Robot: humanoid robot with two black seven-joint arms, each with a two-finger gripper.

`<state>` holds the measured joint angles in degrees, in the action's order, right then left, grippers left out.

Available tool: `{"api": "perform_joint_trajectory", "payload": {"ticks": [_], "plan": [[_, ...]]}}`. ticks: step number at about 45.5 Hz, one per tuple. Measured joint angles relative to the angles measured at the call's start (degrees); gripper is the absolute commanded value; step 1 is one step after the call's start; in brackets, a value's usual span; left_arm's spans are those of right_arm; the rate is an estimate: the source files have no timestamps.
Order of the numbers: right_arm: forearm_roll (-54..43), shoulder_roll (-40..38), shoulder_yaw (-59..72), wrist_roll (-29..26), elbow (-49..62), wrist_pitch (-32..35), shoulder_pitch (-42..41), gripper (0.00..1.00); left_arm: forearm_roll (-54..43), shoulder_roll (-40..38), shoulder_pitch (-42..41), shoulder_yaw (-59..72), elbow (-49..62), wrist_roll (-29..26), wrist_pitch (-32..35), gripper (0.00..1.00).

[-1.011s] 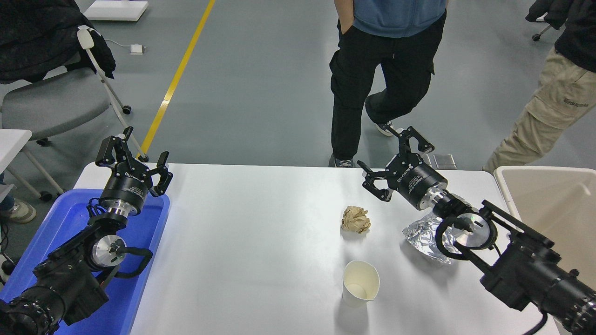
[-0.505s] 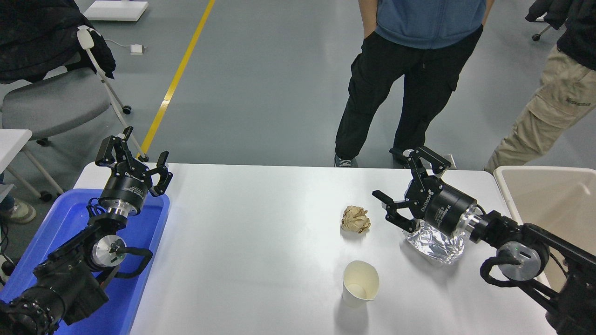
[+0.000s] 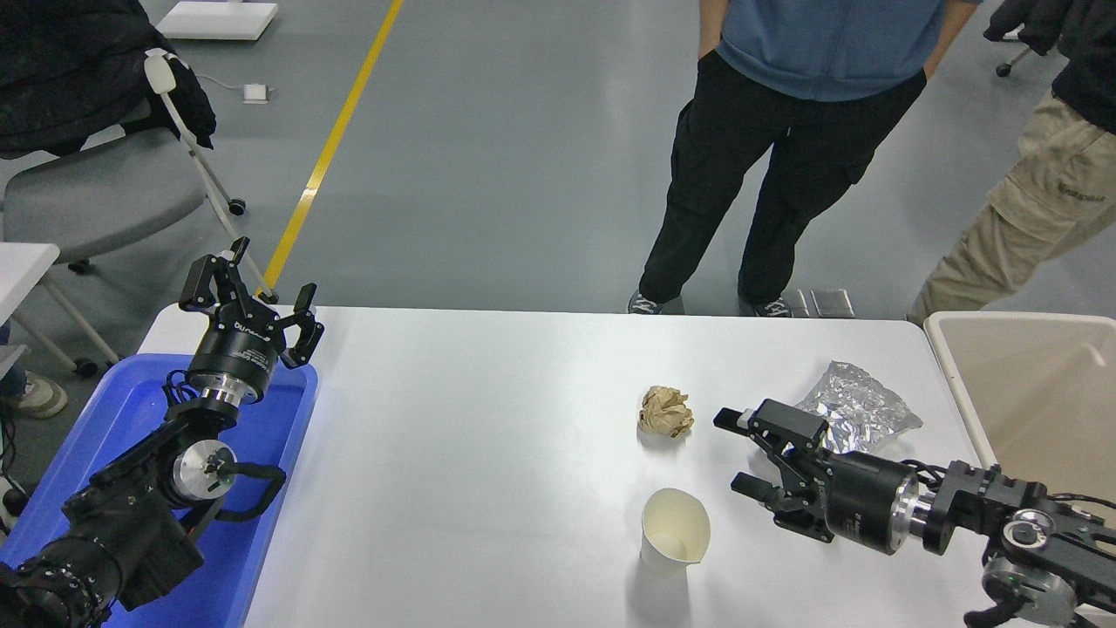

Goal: Dispose of the paper cup in the dustbin

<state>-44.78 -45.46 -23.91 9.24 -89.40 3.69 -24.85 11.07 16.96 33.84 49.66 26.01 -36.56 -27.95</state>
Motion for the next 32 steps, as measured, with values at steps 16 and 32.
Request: {"api": "perform_joint_trajectory", "payload": {"ticks": [16,32], "plan": [[-7.9,1.15,4.98,1.82,0.97,-5.77,-0.19,1.0,0.0,0.0,0.0,0.0,0.01,0.0,0.0,1.0],[-11.67,4.59,8.08,3.32,3.99,-9.31,-0.13,1.0,0.0,0.0,0.0,0.0,0.01,0.0,0.0,1.0]]}}
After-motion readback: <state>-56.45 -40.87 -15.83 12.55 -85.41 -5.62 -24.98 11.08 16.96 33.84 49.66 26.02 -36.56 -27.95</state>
